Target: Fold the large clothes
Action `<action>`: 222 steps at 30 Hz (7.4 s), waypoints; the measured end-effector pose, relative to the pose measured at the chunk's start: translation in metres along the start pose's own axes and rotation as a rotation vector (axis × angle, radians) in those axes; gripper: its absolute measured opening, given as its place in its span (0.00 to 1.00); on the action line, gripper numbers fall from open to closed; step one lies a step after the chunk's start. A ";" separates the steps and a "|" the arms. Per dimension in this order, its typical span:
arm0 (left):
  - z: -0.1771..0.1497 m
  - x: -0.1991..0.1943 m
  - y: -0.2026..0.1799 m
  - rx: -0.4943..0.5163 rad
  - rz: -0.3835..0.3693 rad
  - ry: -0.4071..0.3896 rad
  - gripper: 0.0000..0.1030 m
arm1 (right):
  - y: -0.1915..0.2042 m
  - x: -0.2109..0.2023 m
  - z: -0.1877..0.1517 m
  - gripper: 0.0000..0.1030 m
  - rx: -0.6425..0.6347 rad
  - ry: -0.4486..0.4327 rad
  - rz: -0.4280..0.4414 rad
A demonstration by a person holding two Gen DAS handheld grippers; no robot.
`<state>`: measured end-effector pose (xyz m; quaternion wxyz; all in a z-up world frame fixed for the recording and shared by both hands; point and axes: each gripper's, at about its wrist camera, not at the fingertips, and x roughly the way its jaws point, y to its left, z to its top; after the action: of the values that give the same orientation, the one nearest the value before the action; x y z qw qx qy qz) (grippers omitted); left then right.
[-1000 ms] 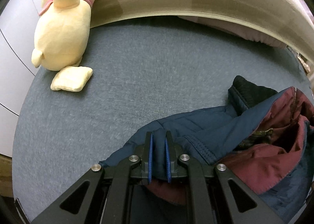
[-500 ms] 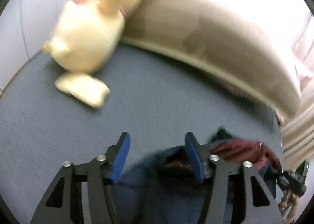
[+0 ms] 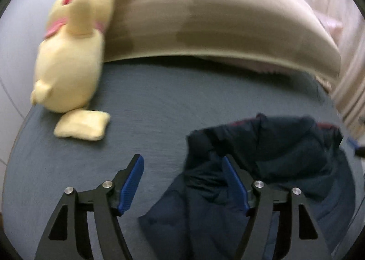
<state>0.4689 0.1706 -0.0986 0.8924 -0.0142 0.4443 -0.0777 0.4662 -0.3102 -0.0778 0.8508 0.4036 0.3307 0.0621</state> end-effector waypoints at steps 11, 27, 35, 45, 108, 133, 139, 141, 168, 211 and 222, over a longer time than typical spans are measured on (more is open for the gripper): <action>0.005 0.040 -0.019 -0.002 -0.084 0.103 0.58 | 0.001 0.047 -0.011 0.71 -0.286 0.186 -0.223; -0.013 0.052 -0.030 0.001 0.037 0.121 0.13 | 0.024 0.095 -0.028 0.24 -0.357 0.206 -0.431; -0.018 0.045 -0.035 0.018 0.061 0.083 0.17 | 0.017 0.066 -0.023 0.77 -0.294 0.155 -0.478; -0.013 -0.041 -0.052 -0.046 0.183 -0.177 0.75 | 0.125 0.031 -0.066 0.80 -0.557 -0.088 -0.491; -0.006 0.033 -0.011 -0.130 0.047 0.039 0.60 | 0.028 0.004 -0.034 0.66 -0.198 0.110 -0.308; -0.070 -0.019 -0.010 -0.017 -0.067 0.092 0.50 | 0.020 -0.039 -0.114 0.10 -0.333 0.324 -0.299; -0.089 0.018 -0.021 0.044 0.036 0.129 0.12 | -0.004 -0.026 -0.117 0.06 -0.271 0.329 -0.328; -0.087 0.016 -0.021 0.034 0.047 0.130 0.12 | -0.007 -0.025 -0.117 0.06 -0.235 0.321 -0.322; -0.140 -0.033 0.012 -0.138 -0.189 0.138 0.27 | -0.013 -0.078 -0.144 0.18 -0.223 0.311 -0.249; -0.225 -0.107 0.030 -0.683 -0.298 0.075 0.83 | -0.043 -0.165 -0.247 0.80 0.369 -0.018 -0.114; -0.206 -0.079 0.027 -0.700 -0.212 0.035 0.78 | -0.054 -0.155 -0.246 0.79 0.389 0.030 -0.097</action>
<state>0.2613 0.2183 -0.1636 0.8128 -0.3633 0.4551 -0.0135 0.1868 -0.2448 -0.1501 0.7538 0.5429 0.3683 -0.0382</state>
